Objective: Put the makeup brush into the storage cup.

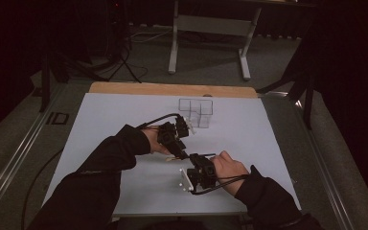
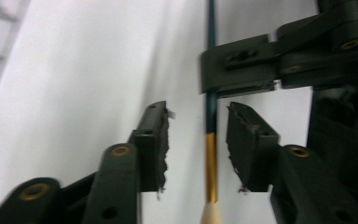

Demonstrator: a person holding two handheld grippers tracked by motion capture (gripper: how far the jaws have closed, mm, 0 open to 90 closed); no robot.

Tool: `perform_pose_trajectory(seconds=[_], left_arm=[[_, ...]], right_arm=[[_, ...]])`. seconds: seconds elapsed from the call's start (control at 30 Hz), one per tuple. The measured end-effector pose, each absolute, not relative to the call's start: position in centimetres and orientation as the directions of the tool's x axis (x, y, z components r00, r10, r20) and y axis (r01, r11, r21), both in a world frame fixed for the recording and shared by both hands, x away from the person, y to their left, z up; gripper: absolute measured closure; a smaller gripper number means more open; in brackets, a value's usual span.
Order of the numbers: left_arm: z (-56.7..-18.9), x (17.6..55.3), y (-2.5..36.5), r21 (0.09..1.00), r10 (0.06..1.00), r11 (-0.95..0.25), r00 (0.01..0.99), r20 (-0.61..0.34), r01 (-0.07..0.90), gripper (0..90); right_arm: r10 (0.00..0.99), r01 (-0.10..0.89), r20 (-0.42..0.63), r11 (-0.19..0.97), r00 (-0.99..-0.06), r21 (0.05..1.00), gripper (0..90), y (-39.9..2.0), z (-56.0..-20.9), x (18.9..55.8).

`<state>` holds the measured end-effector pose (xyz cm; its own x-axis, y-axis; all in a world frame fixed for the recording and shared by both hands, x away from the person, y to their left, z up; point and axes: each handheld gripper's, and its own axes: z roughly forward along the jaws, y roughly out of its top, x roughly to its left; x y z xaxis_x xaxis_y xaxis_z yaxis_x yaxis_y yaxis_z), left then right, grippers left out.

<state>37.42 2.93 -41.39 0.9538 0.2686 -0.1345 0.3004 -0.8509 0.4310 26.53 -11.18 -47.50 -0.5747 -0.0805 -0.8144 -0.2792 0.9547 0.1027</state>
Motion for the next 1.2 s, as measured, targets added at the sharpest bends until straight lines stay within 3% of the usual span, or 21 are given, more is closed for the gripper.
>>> perform_pose_trajectory(seconds=[0.07,0.2,0.33,0.6,0.83,1.2], left_arm=[[-41.0,37.4,3.7,0.456,0.299,-0.833,0.948,-0.108,0.315,41.2],[-40.4,37.8,5.9,0.567,0.334,-0.732,0.924,-0.185,0.378,26.8],[-40.3,37.8,7.6,0.636,0.363,-0.653,0.907,-0.214,0.412,19.4],[-39.6,37.2,10.7,0.788,0.454,-0.473,0.875,-0.167,0.395,2.0],[-40.5,36.3,12.7,0.853,0.477,-0.419,0.875,-0.086,0.312,0.8],[-42.9,34.4,14.4,0.892,0.483,-0.35,0.871,-0.089,0.286,0.9]], right_arm=[[-0.033,-0.256,-0.805,0.955,-0.593,0.15,84.0,-11.5,-47.2,26.7],[0.038,-0.216,-0.78,0.951,-0.624,0.219,84.1,-12.5,-46.6,27.2],[0.077,-0.194,-0.759,0.945,-0.646,0.262,84.1,-13.2,-46.3,27.3],[0.137,-0.158,-0.724,0.933,-0.676,0.324,84.1,-14.3,-45.8,27.6],[0.208,-0.128,-0.67,0.901,-0.713,0.416,84.2,-15.1,-44.7,27.9],[0.377,-0.003,-0.483,0.786,-0.79,0.618,84.1,-16.2,-43.2,29.5]])
